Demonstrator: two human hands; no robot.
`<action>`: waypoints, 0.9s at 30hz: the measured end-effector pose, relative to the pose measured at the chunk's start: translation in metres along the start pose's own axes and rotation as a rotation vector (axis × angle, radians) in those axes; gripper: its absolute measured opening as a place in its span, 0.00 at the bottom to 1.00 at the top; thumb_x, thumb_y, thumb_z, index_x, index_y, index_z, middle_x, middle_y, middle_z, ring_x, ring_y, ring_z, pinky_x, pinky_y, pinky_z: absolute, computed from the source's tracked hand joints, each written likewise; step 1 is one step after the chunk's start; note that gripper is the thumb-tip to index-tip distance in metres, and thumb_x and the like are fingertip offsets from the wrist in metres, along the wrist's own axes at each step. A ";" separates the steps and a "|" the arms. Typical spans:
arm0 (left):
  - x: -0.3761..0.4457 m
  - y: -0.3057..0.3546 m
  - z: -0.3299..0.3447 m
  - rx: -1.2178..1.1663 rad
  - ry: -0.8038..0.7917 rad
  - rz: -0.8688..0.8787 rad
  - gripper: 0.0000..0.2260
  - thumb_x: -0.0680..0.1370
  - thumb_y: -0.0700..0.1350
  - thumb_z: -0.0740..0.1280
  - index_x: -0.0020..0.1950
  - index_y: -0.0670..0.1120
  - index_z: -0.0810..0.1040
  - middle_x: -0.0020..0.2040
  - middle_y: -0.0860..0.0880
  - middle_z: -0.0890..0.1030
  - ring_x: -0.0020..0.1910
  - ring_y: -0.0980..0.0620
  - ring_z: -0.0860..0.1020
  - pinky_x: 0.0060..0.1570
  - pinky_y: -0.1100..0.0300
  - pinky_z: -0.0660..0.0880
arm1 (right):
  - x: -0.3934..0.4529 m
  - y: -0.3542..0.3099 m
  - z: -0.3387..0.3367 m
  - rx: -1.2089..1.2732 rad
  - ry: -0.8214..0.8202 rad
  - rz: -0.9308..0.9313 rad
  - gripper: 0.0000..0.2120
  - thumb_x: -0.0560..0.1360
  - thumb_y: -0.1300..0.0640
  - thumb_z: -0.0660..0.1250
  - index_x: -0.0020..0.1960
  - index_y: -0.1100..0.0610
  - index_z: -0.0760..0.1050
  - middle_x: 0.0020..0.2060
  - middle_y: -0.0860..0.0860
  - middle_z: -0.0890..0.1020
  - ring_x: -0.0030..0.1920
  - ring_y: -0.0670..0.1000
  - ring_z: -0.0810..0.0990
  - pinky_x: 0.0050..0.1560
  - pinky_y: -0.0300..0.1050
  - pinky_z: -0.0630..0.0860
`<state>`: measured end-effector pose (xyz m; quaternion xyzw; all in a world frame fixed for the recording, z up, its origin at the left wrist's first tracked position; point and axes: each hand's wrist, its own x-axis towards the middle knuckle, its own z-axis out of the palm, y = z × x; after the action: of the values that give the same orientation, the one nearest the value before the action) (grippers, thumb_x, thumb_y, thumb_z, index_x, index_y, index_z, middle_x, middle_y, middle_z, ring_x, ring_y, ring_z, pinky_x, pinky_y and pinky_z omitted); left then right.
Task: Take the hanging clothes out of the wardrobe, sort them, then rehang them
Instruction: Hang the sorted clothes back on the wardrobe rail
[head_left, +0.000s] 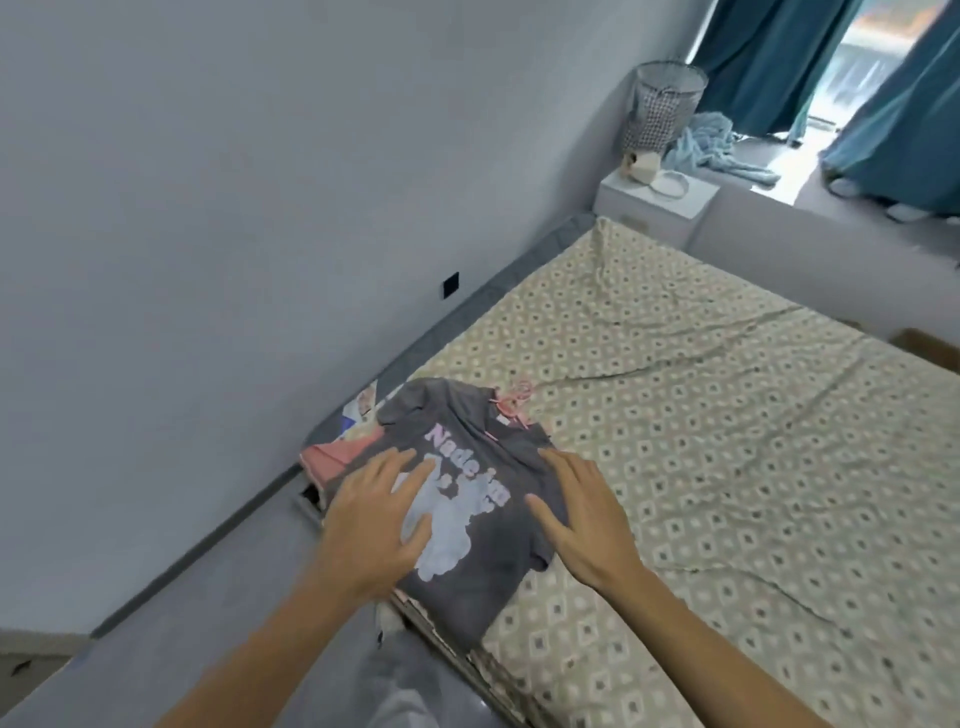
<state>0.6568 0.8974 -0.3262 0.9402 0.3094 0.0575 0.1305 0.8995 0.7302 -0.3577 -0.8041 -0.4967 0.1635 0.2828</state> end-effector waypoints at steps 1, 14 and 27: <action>0.032 -0.015 0.012 -0.001 -0.009 0.039 0.26 0.77 0.56 0.63 0.74 0.50 0.77 0.70 0.47 0.78 0.70 0.42 0.75 0.63 0.45 0.76 | 0.022 0.010 0.009 -0.001 -0.006 0.041 0.30 0.82 0.33 0.56 0.79 0.47 0.65 0.73 0.42 0.70 0.73 0.46 0.68 0.72 0.50 0.70; 0.296 -0.122 0.292 -0.006 -0.386 0.254 0.26 0.76 0.57 0.63 0.73 0.52 0.77 0.73 0.48 0.77 0.75 0.44 0.72 0.69 0.43 0.74 | 0.263 0.204 0.197 0.012 -0.180 0.445 0.23 0.84 0.45 0.63 0.77 0.48 0.66 0.77 0.49 0.68 0.76 0.53 0.66 0.73 0.51 0.67; 0.346 -0.142 0.430 0.024 -0.550 0.303 0.35 0.81 0.52 0.63 0.85 0.50 0.52 0.83 0.49 0.57 0.84 0.45 0.50 0.82 0.48 0.50 | 0.361 0.298 0.290 0.165 -0.055 0.734 0.20 0.77 0.33 0.65 0.59 0.46 0.75 0.47 0.45 0.84 0.52 0.52 0.82 0.61 0.62 0.75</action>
<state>0.9350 1.1234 -0.7692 0.9574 0.1196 -0.1839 0.1880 1.1163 1.0330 -0.7633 -0.8985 -0.1680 0.3148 0.2557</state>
